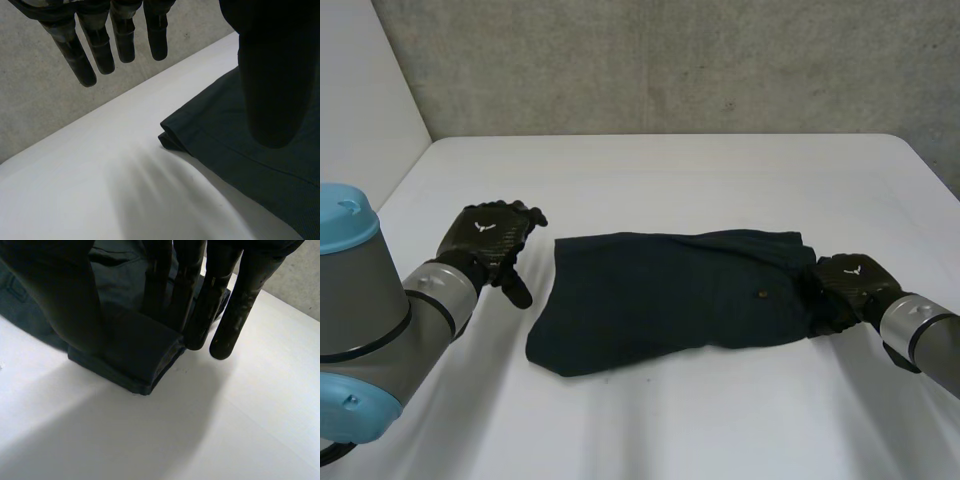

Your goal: Fold the shorts.

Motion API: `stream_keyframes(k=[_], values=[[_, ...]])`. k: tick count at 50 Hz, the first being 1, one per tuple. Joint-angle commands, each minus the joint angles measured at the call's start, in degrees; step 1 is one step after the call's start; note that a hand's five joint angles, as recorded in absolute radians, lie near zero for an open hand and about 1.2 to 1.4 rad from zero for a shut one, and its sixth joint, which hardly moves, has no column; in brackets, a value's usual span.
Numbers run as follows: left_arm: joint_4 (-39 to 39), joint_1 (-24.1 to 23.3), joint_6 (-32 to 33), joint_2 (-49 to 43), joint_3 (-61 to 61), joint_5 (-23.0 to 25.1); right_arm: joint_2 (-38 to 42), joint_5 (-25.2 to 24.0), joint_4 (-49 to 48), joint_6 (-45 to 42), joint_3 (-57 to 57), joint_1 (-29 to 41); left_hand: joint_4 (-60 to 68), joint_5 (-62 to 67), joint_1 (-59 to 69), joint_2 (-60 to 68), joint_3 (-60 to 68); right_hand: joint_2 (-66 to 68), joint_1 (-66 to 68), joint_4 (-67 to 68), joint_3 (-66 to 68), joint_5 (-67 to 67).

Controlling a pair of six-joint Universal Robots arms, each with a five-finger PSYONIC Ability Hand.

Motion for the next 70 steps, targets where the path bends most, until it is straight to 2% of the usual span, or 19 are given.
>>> stream_keyframes(k=[1,7,15,18,22,27,31,32,35,38,40,43,46,48,53,57,62,66,70], values=[[-0.06,-0.09,0.00,-0.04,-0.02,0.00,0.12,0.92,-3.40,-1.28,-0.39,-0.45,-0.60,-0.18,-1.62,-0.49,-1.05,31.27,39.23,32.06,31.21,31.78],[-0.06,-0.09,0.09,0.31,-0.37,0.00,-0.59,1.54,-2.18,-6.81,-1.18,-2.12,-0.44,-0.01,-1.45,-0.33,-0.89,31.27,39.23,32.06,31.21,31.78],[-0.15,0.00,0.09,1.63,-0.54,-0.08,-5.06,7.95,3.71,-19.30,-4.86,-2.03,-0.60,-0.18,-1.62,-0.49,-1.05,31.27,39.23,32.06,31.21,31.78],[-0.15,0.00,0.09,1.98,-0.54,-0.08,-6.12,8.75,4.41,-20.89,-7.15,0.95,-0.60,-0.18,-1.62,-0.49,-1.05,31.27,39.23,32.06,31.21,31.78],[-0.15,0.00,0.09,2.42,-0.63,-0.08,-6.74,8.66,4.50,-21.24,-11.02,10.96,-0.60,-0.18,-1.62,-0.49,-1.05,31.27,39.23,32.06,31.21,31.78],[-0.15,0.35,0.00,3.29,-0.54,-0.17,-6.74,7.08,4.15,-21.68,-14.10,20.98,-0.60,-0.18,-1.62,-0.49,-1.05,31.27,39.23,32.06,31.21,31.78],[-0.06,0.53,0.00,4.09,-0.55,-0.26,-5.08,2.26,3.88,-22.12,-15.59,30.38,-0.77,-0.35,-1.78,-0.66,-1.22,31.27,39.23,32.06,31.21,31.78],[-0.15,0.53,0.00,4.18,-0.54,-0.26,-3.16,-0.71,3.97,-22.12,-15.94,33.45,-0.77,-0.35,-1.78,-0.66,-1.22,31.27,39.23,32.06,31.21,31.78],[-0.15,0.44,0.00,4.88,-0.28,-0.35,0.28,-6.17,4.24,-22.12,-15.86,37.33,-1.11,-0.68,-2.12,-1.00,-1.56,31.27,39.23,32.06,31.21,31.78],[-0.15,0.44,-0.09,5.32,0.16,-0.44,1.96,-8.56,4.15,-21.77,-15.86,37.87,-2.12,-1.69,-3.13,-2.01,-2.57,31.27,39.23,32.06,31.21,31.78],[-0.24,0.44,-0.09,5.41,0.51,-0.44,2.23,-9.18,4.41,-20.63,-16.38,37.87,-2.29,-1.86,-3.30,-2.18,-2.74,29.00,36.96,29.79,28.94,29.51],[-0.24,0.09,-0.09,5.41,1.56,-0.44,1.79,-7.00,4.41,-16.34,-17.08,37.96,-2.45,-2.03,-3.47,-2.35,-2.90,-5.02,2.94,-4.23,-5.08,-4.51],[-0.24,-0.18,-0.35,5.41,2.97,-0.44,1.17,-5.14,4.24,-10.10,-17.61,37.26,-2.45,-2.03,-3.47,-2.35,-2.90,-19.93,-11.97,-19.14,-19.99,-19.42],[-0.32,-0.26,-0.88,5.23,3.76,-0.52,-1.63,-3.91,4.06,-1.84,-17.79,35.07,-2.45,-2.03,-3.47,-2.35,-2.90,-28.70,-20.73,-27.91,-28.76,-28.18],[-0.59,-0.53,-4.74,4.62,6.92,-0.52,-7.96,-3.12,3.27,15.30,-17.44,30.50,-1.95,-1.53,-2.96,-1.84,-2.40,-31.92,-23.95,-31.13,-31.98,-31.40],[-0.59,-2.10,-7.29,3.48,9.38,-0.44,-11.39,1.34,3.00,26.90,-18.75,25.33,-0.94,-0.52,-1.96,-0.83,-1.39,-32.25,-24.29,-31.46,-32.31,-31.74],[-0.59,-7.81,-8.35,-1.88,14.30,-0.44,-11.75,7.86,4.76,27.81,-20.51,20.74,-0.60,-0.18,-1.62,-0.49,-1.05,-36.45,-28.48,-35.66,-36.51,-35.93],[-0.68,-13.52,-8.18,-9.95,20.70,-0.35,-8.07,8.66,7.04,27.63,-22.79,20.21,-0.60,-0.18,-1.62,-0.49,-1.05,-38.73,-30.77,-37.94,-38.79,-38.22],[-1.72,-15.99,-8.00,-18.29,27.29,-0.52,-2.01,8.66,9.94,27.63,-26.31,20.65,-0.77,-0.35,-1.78,-0.66,-1.22,-38.73,-30.77,-37.94,-38.79,-38.22]])
